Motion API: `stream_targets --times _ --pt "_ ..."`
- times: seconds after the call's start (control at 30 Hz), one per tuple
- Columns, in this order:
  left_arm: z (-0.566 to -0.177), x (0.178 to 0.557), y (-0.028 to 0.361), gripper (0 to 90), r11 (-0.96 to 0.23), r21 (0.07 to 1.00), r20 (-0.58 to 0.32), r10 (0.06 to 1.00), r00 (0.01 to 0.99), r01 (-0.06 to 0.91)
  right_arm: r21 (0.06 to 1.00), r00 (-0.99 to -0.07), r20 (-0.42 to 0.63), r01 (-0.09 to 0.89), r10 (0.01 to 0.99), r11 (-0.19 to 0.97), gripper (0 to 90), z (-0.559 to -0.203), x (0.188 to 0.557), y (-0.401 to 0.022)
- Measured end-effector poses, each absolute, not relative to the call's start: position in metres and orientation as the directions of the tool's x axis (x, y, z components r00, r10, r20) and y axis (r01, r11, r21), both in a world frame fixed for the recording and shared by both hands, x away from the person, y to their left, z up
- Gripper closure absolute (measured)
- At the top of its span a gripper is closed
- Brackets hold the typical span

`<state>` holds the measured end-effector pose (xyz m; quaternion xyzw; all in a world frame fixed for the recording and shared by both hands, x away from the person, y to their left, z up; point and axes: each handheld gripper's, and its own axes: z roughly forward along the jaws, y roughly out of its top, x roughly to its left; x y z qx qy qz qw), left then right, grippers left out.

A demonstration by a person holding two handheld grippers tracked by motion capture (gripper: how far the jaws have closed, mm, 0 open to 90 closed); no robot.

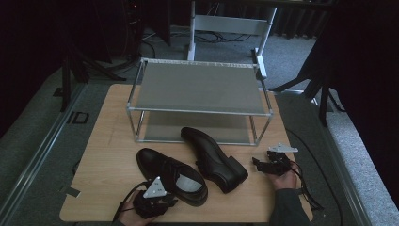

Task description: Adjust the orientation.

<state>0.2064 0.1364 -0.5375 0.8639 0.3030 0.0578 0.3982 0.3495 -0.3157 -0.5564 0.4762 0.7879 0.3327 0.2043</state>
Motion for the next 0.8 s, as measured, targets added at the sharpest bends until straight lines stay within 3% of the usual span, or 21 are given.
stream_targets --times 0.03,0.13,0.47,0.8 --pt "-0.536 0.207 0.142 73.4 -0.479 0.732 -0.146 0.585 0.798 0.485 0.711 -0.463 -0.006 0.621 0.887 0.329 39.7 -0.554 0.349 -0.314" --pt "-0.534 0.209 0.157 71.1 -0.418 0.753 -0.176 0.616 0.768 0.508 0.726 -0.481 -0.020 0.596 0.877 0.343 43.6 -0.544 0.343 -0.305" --pt "-0.529 0.214 0.178 64.6 -0.320 0.797 -0.166 0.700 0.695 0.512 0.814 -0.606 -0.052 0.434 0.794 0.385 49.5 -0.495 0.309 -0.262" --pt "-0.527 0.226 0.193 62.0 -0.276 0.804 -0.147 0.766 0.626 0.527 0.822 -0.735 -0.091 0.326 0.672 0.468 53.6 -0.472 0.277 -0.220"
